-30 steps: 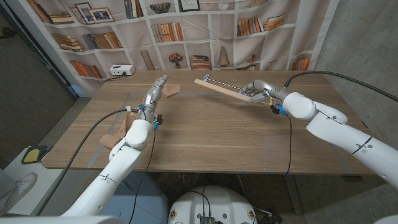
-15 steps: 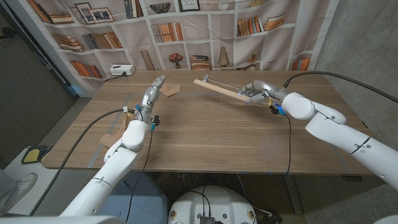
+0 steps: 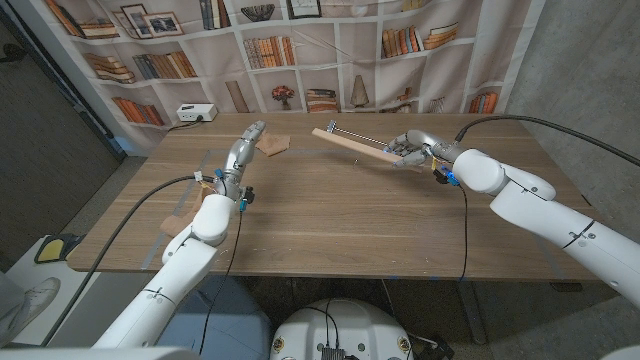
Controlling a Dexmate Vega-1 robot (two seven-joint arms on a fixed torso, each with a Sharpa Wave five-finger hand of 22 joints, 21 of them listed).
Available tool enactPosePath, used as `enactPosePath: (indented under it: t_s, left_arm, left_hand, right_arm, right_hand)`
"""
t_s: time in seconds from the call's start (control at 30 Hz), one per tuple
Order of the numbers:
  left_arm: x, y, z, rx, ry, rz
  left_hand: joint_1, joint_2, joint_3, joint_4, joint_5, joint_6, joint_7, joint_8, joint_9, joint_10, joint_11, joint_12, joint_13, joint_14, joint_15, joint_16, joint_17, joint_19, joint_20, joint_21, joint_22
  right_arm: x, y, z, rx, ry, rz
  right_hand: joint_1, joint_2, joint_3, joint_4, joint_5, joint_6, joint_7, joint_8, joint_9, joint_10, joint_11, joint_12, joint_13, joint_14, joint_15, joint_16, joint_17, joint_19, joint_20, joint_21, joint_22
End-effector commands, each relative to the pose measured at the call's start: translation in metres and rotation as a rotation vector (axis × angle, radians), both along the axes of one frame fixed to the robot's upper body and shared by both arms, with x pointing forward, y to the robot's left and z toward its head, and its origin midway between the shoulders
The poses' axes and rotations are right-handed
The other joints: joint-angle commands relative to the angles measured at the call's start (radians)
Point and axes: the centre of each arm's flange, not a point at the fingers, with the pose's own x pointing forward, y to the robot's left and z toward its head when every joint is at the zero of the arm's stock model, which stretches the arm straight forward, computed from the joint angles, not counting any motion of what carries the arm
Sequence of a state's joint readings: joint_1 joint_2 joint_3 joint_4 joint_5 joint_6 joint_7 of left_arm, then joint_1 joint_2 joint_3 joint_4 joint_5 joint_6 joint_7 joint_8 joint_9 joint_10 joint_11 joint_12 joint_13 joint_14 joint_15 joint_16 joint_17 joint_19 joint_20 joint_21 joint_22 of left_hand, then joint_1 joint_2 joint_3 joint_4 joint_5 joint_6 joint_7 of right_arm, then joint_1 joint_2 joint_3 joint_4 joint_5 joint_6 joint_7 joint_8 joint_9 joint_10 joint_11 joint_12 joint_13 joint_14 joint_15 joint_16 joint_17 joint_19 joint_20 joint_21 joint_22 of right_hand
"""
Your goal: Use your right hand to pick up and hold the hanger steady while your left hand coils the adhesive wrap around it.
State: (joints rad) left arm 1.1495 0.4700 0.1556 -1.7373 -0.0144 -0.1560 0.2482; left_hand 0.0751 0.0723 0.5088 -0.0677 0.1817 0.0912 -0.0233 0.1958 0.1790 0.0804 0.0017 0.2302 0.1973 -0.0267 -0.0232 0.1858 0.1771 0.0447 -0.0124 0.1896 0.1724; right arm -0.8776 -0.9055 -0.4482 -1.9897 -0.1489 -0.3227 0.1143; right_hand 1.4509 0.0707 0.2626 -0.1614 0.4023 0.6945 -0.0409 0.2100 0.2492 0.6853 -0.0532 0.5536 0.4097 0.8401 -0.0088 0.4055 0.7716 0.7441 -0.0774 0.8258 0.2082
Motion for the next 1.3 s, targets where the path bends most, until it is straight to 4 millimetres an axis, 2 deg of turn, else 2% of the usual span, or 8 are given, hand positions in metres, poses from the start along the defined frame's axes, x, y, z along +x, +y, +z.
enactPosePath:
  t_s: [0.03, 0.37, 0.87, 1.07, 1.3]
  left_arm:
    - [-0.007, 0.003, 0.000, 0.018, 0.005, 0.022]
    - [-0.012, 0.004, -0.001, 0.023, 0.018, 0.021]
    - [-0.022, 0.013, -0.010, 0.008, 0.012, 0.049]
    - [-0.023, 0.014, -0.010, 0.002, -0.019, 0.070]
    - [-0.023, 0.016, -0.009, 0.021, -0.017, 0.079]
  left_hand:
    - [0.014, -0.002, 0.005, -0.005, -0.002, 0.008, -0.002, 0.000, 0.003, 0.005, 0.007, 0.004, 0.006, -0.002, -0.001, -0.002, 0.001, 0.003, 0.008, 0.004, 0.002]
    - [0.014, -0.002, 0.005, -0.006, -0.002, 0.004, -0.002, -0.003, 0.003, 0.003, 0.014, 0.002, 0.006, -0.004, 0.003, -0.002, 0.001, 0.001, 0.008, 0.004, 0.002]
    - [0.013, -0.002, 0.005, -0.007, -0.003, 0.009, -0.001, -0.002, 0.003, 0.007, 0.008, 0.003, 0.006, -0.003, 0.003, -0.001, 0.002, 0.001, 0.008, 0.004, 0.002]
    - [0.016, 0.001, 0.007, -0.010, -0.003, 0.049, 0.000, 0.009, 0.003, 0.041, 0.005, 0.014, 0.006, 0.026, -0.007, 0.007, 0.001, 0.016, 0.007, 0.009, 0.002]
    - [0.019, 0.002, 0.009, -0.013, -0.003, 0.055, -0.001, 0.009, 0.003, 0.048, 0.000, 0.016, 0.006, 0.029, -0.009, 0.006, 0.001, 0.021, 0.007, 0.009, 0.002]
  right_arm:
    - [0.000, -0.003, 0.001, 0.007, 0.001, -0.002]
    - [0.001, -0.006, 0.001, 0.003, 0.000, -0.003]
    - [0.005, -0.001, 0.004, -0.015, 0.010, 0.002]
    - [0.007, 0.001, 0.006, -0.017, 0.005, 0.003]
    - [0.007, 0.001, 0.009, -0.019, 0.002, -0.001]
  right_hand:
    - [0.044, 0.050, 0.013, 0.001, 0.008, -0.002, -0.002, -0.006, 0.001, 0.051, -0.053, 0.067, 0.051, 0.104, -0.227, -0.007, 0.007, -0.006, -0.069, 0.009, 0.000]
    - [0.044, 0.049, 0.013, 0.001, 0.009, -0.003, -0.002, -0.006, 0.001, 0.049, -0.054, 0.066, 0.051, 0.105, -0.227, -0.011, 0.012, -0.010, -0.069, 0.019, -0.002]
    - [0.043, 0.050, 0.015, 0.001, 0.011, -0.005, -0.003, -0.007, 0.001, 0.050, -0.052, 0.066, 0.052, 0.106, -0.227, -0.018, 0.019, -0.017, -0.071, 0.035, -0.006]
    - [0.043, 0.050, 0.015, 0.001, 0.011, -0.005, -0.003, -0.007, 0.001, 0.051, -0.050, 0.066, 0.052, 0.106, -0.227, -0.021, 0.022, -0.019, -0.070, 0.040, -0.007]
    - [0.043, 0.048, 0.015, 0.000, 0.012, -0.005, -0.003, -0.007, 0.002, 0.050, -0.052, 0.065, 0.052, 0.108, -0.227, -0.024, 0.026, -0.022, -0.070, 0.048, -0.009]
